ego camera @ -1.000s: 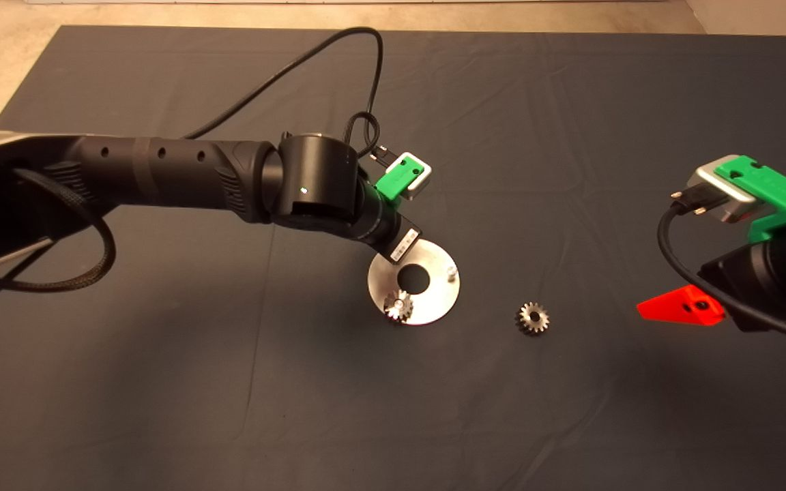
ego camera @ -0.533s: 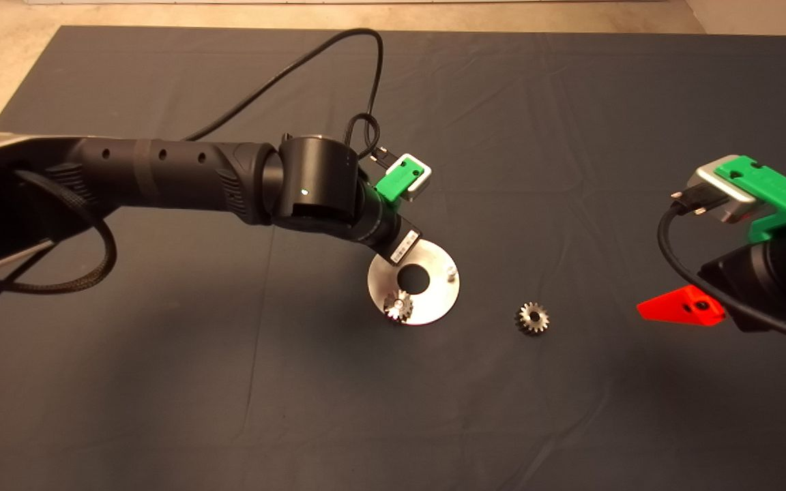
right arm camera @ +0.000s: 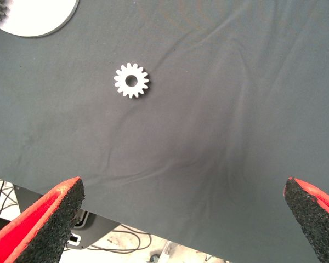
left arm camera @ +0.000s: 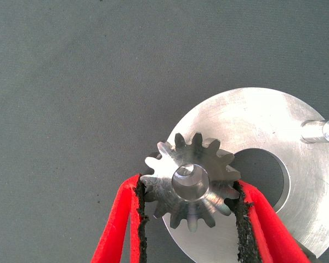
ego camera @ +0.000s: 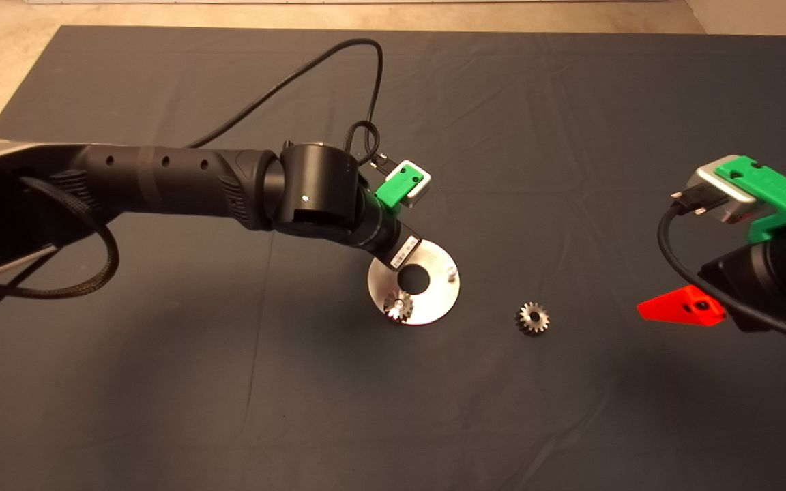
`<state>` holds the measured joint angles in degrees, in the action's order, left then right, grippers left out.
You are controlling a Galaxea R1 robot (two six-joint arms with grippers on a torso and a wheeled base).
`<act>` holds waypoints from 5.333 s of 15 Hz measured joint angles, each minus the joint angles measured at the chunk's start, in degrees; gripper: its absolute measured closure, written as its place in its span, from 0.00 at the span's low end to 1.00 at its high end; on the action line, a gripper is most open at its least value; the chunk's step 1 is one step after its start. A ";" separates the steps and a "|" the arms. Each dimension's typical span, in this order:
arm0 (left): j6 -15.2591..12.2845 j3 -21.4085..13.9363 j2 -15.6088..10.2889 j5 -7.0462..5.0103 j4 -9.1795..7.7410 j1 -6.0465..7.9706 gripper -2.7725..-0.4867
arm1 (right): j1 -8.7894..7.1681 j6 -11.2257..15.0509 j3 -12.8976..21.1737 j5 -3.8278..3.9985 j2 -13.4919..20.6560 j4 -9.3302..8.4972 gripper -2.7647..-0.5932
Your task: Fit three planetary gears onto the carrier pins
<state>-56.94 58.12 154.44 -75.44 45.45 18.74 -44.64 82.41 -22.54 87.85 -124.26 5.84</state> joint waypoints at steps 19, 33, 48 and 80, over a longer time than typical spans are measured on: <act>0.02 0.85 -0.04 1.05 1.05 -1.57 0.87 | 0.00 0.00 0.00 0.00 0.00 -0.10 0.02; 0.85 2.24 -0.02 2.17 1.10 -1.60 0.87 | 0.00 0.00 0.00 0.00 0.00 -0.13 0.02; 0.37 2.16 -0.02 2.15 1.10 -1.62 0.87 | 0.00 0.00 0.00 0.00 0.00 -0.13 0.02; -0.63 0.05 -1.16 1.97 2.18 -2.54 0.50 | 0.00 0.00 0.00 0.00 -0.02 -0.15 0.02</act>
<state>-57.58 58.18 153.28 -73.46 47.63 16.20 -44.64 82.41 -22.54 87.85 -124.28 5.69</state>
